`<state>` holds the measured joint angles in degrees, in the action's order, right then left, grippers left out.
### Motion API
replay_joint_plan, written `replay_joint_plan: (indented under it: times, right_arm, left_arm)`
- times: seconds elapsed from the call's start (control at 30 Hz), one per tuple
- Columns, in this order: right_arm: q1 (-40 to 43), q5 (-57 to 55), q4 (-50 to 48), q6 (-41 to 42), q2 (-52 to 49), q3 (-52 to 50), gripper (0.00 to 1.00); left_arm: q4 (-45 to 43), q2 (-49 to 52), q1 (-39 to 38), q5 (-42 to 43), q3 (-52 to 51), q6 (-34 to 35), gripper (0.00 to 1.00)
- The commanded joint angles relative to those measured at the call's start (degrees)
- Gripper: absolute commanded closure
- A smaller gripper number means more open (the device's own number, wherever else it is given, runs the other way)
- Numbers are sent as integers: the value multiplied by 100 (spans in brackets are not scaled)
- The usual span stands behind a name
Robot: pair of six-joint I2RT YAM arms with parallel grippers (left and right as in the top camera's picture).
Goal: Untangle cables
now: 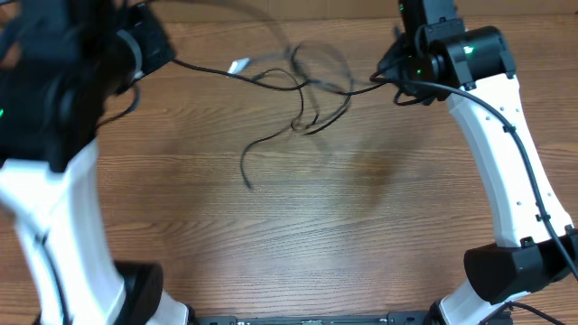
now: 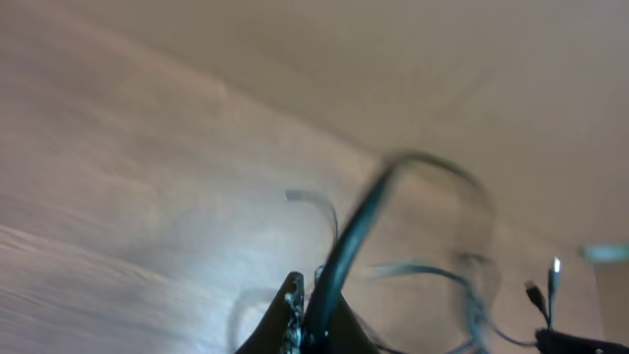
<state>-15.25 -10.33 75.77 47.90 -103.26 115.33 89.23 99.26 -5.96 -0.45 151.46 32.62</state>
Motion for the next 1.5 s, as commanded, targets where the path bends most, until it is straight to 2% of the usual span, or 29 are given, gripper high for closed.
replay_joint_plan:
  times: [0.0,0.23,0.43,0.73,0.97,1.17,1.3,1.47]
  right_arm:
    - [190,-1161,39,-348,59,13,96]
    - [522,-2485,319,-345,57,13,96]
    - [1064,-2822,363,-345,46,13,96]
    - [2157,-2664,463,-350,48,13,96]
    - [2465,-1453,492,-496,48,13,96]
    - [1781,-409,186,-518,48,13,96]
    - [822,-11,-245,-520,48,13,96]
    - [-422,-17,-590,-977,46,13,96]
  left_arm:
    - [13,-391,33,-1075,138,-363,96]
    - [330,-553,33,-1878,140,-481,96]
    - [557,-782,33,-2430,140,-479,96]
    - [739,-1368,33,-3595,140,-457,96]
    - [732,-1580,33,-3895,138,-238,96]
    - [756,-1425,33,-3746,33,-264,96]
    - [754,-1263,33,-3528,20,-264,96]
    - [754,-1174,33,-3563,20,-352,96]
